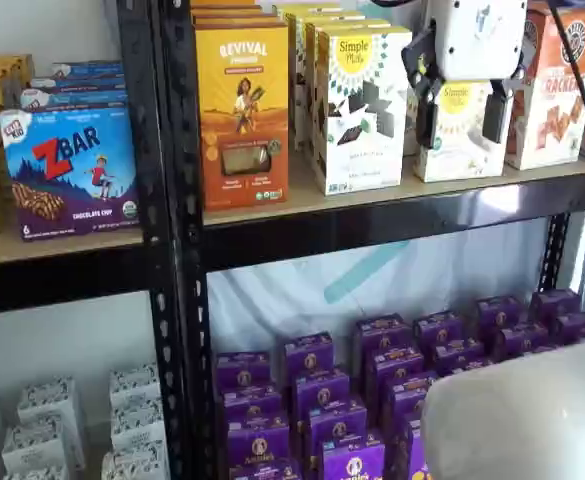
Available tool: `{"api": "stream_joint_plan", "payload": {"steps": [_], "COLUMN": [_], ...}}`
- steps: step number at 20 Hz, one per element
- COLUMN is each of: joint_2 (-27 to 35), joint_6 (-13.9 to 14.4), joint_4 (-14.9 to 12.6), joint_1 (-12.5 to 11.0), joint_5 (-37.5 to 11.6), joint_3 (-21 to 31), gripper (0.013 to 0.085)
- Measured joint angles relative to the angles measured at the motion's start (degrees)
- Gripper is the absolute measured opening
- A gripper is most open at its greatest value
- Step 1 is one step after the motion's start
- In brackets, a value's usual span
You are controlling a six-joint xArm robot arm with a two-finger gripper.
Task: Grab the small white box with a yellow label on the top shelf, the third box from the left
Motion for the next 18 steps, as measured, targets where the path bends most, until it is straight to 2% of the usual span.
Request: {"api": "stream_joint_plan", "payload": {"steps": [1,2,3,4,5,9,15,18], "joint_2": [0.0,-0.3,-0.5,-0.6,-0.6,-0.2,-0.1,-0.2], "joint_6": [-0.5,-2.4,-3.8,-4.4,-4.7,-5.0,-3.8,-3.5], "joint_4": [1.0,5.2,8.1,9.4,9.7,8.8,3.8,2.1], "joint_1": [-0.9,-4.8,-7.5,-8.5,-8.6,-8.5,-5.2,-4.3], "joint_5": [0.0,-0.1,-0.2,-0.3,-0.4,-0.4,-0.9,-1.3], "joint_3": [0.1,0.4,0.7,0.8,0.8,0.4,0.4,0.6], "gripper": [0.085,0.085,0.085,0.085,0.085,0.085,0.085,0.085]}}
